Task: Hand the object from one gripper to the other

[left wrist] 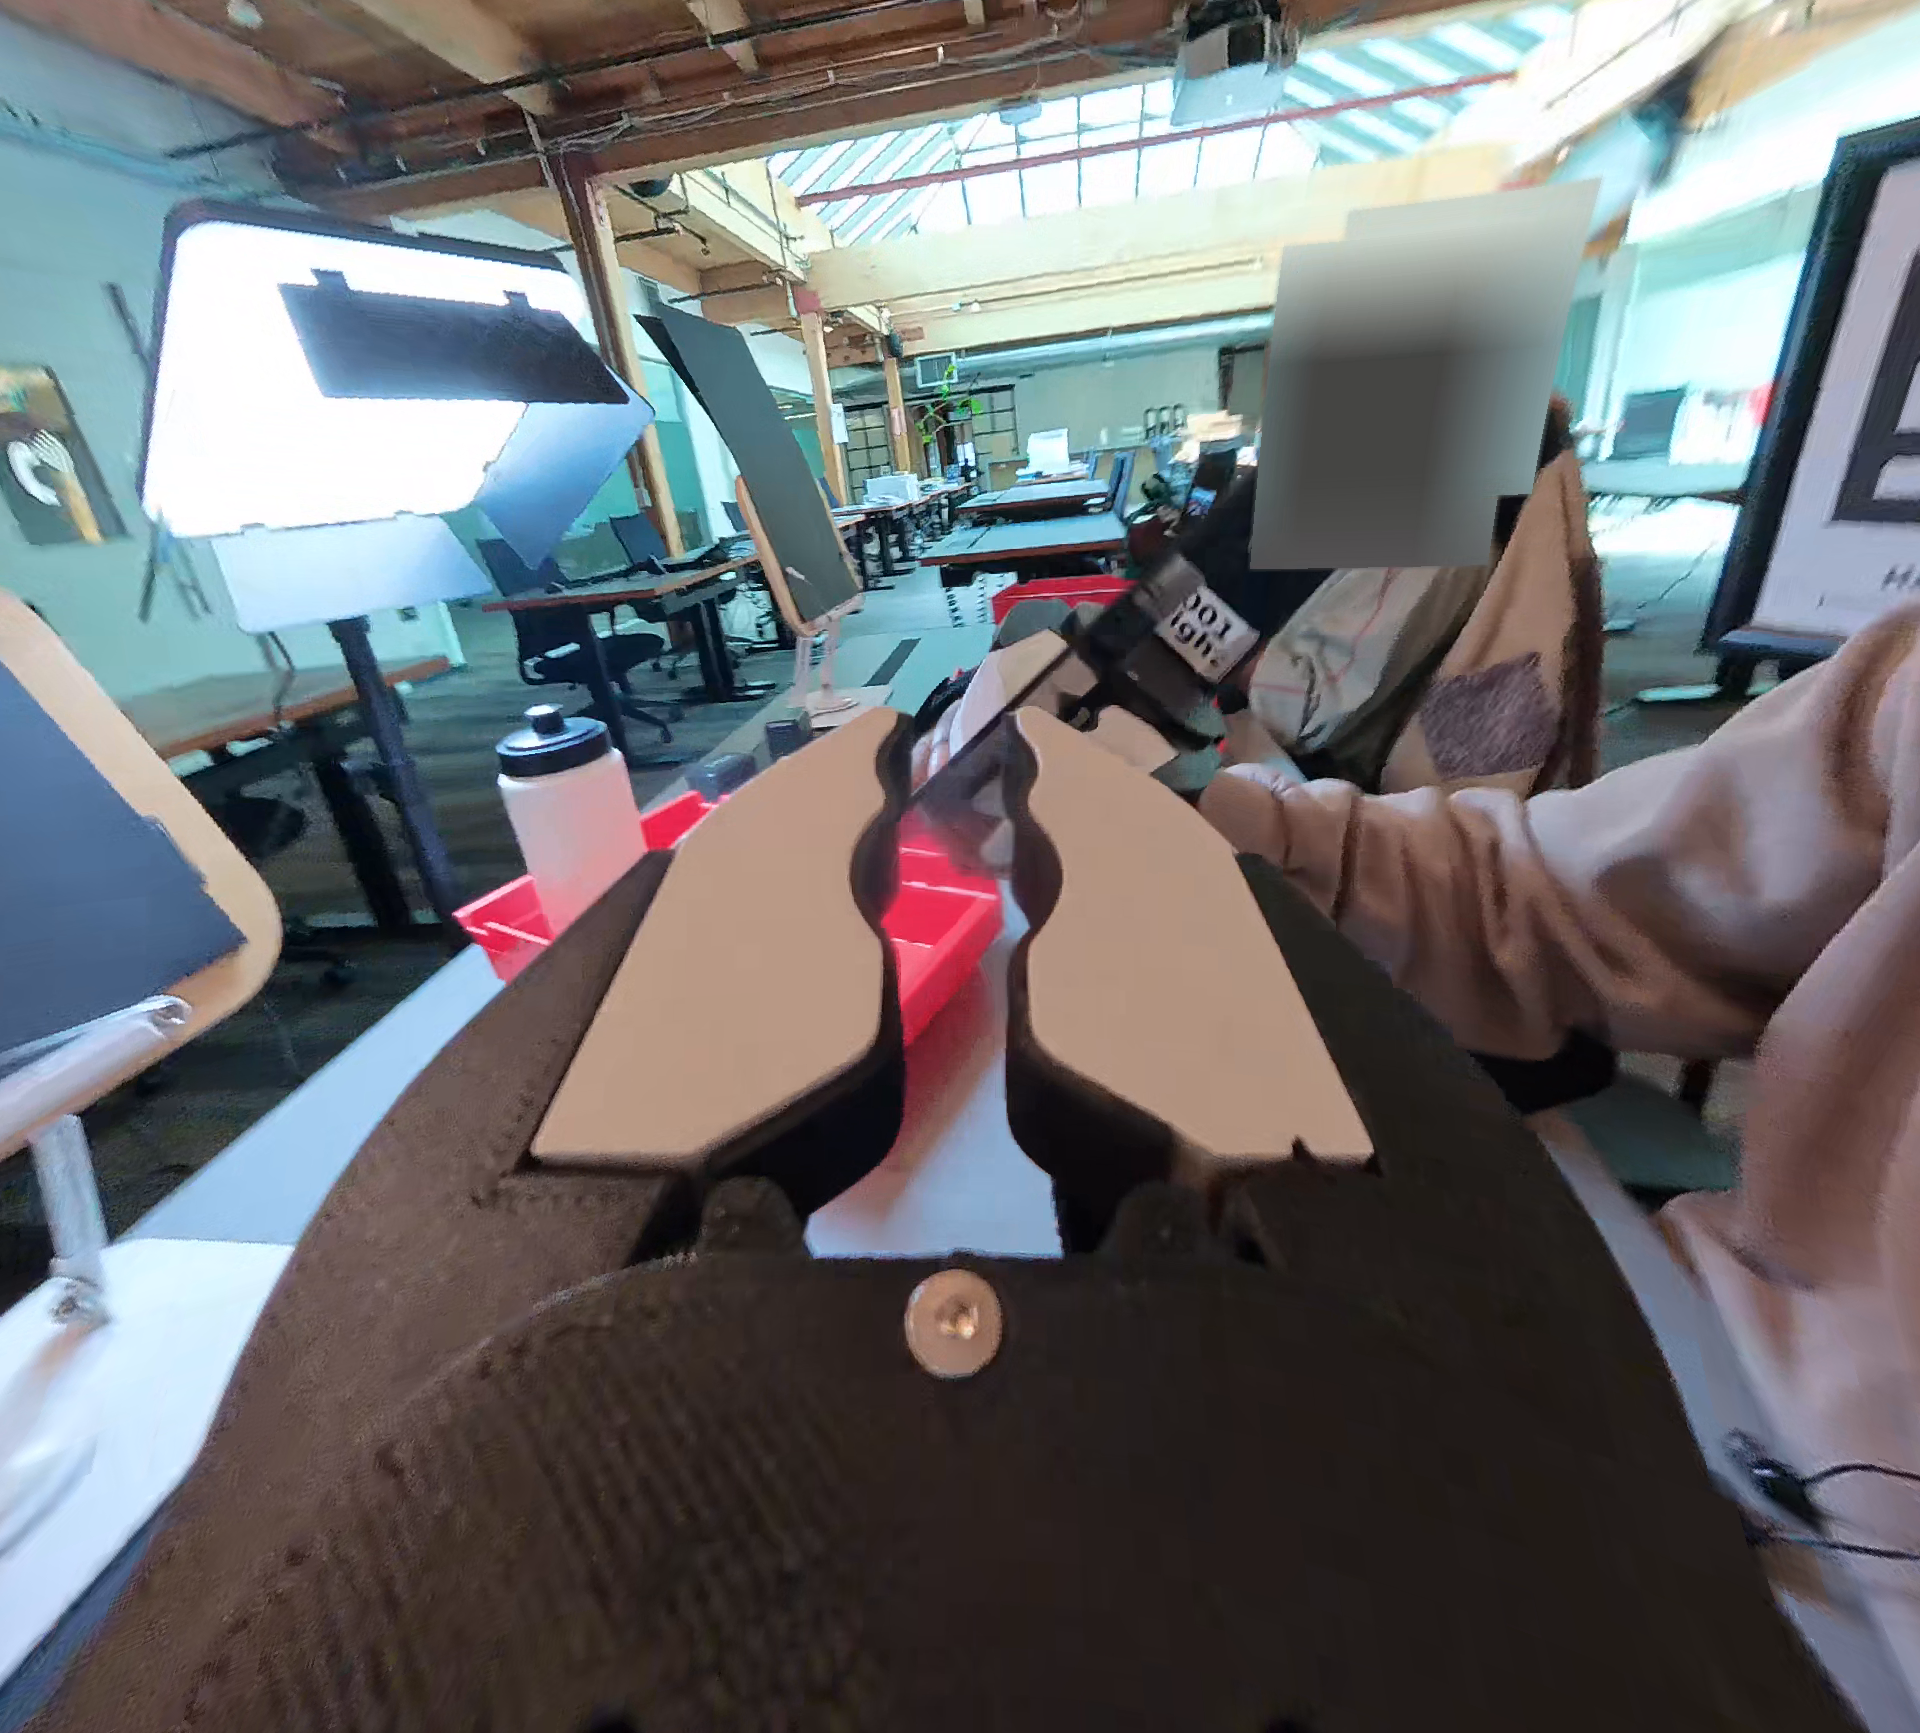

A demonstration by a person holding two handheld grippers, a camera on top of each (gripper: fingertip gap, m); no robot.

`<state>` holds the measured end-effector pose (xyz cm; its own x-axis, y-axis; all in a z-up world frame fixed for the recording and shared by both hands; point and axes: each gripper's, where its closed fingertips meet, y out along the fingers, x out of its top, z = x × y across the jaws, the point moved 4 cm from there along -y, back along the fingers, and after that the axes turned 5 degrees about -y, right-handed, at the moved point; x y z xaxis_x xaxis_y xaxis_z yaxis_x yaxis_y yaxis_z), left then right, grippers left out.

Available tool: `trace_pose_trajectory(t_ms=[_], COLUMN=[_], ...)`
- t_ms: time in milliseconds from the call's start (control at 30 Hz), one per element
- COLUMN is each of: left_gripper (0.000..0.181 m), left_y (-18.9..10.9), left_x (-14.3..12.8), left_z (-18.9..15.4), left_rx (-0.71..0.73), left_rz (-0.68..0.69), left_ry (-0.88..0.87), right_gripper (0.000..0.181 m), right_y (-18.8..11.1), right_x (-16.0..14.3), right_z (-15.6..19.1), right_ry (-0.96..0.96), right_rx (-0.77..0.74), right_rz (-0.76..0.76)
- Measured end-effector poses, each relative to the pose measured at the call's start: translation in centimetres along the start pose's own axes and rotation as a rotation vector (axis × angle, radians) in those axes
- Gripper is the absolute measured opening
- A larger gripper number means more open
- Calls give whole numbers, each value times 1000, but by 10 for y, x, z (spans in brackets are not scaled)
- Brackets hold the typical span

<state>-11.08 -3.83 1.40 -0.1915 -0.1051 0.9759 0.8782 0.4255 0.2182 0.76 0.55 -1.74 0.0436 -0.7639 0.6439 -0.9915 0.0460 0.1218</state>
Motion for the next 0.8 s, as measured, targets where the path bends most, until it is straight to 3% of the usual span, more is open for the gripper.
trace_pose_trajectory(t_ms=[100,167,267,367,433,467,533,600,667,733,800], left_gripper=[27,31,39,38,27,9,6,3,1,2,2], left_y=[-7,-10,-8,-2,2,4,6,6,7,6,8], left_x=[7,9,4,-1,0,-1,-11,-16,-21,-27,-33], left_z=[1,-10,-28,-38,-44,-48,-51,-44,-34,-26,-19], left_rx=[-67,-126,-114,10,64,65,55,127,213,288,345], left_rz=[-23,-4,119,213,226,231,295,325,342,371,397], left_ry=[-100,-34,212,540,669,721,823,972,1125,1293,1432], right_gripper=[2,2,2,2,2,5,9,15,33,45,46], right_y=[-5,-6,-9,-9,-7,-5,-3,-4,-10,-19,-24], right_x=[-13,-18,-22,-27,-32,-35,-42,-51,-62,-71,-69], right_z=[-5,-6,-8,-5,1,3,2,-8,-18,-27,-30], right_ry=[-188,-224,-227,-223,-216,-217,-182,-62,113,377,731], right_rx=[-73,-75,-73,-37,3,16,1,-37,-30,14,128], right_rz=[75,95,103,119,138,153,192,234,265,264,148])
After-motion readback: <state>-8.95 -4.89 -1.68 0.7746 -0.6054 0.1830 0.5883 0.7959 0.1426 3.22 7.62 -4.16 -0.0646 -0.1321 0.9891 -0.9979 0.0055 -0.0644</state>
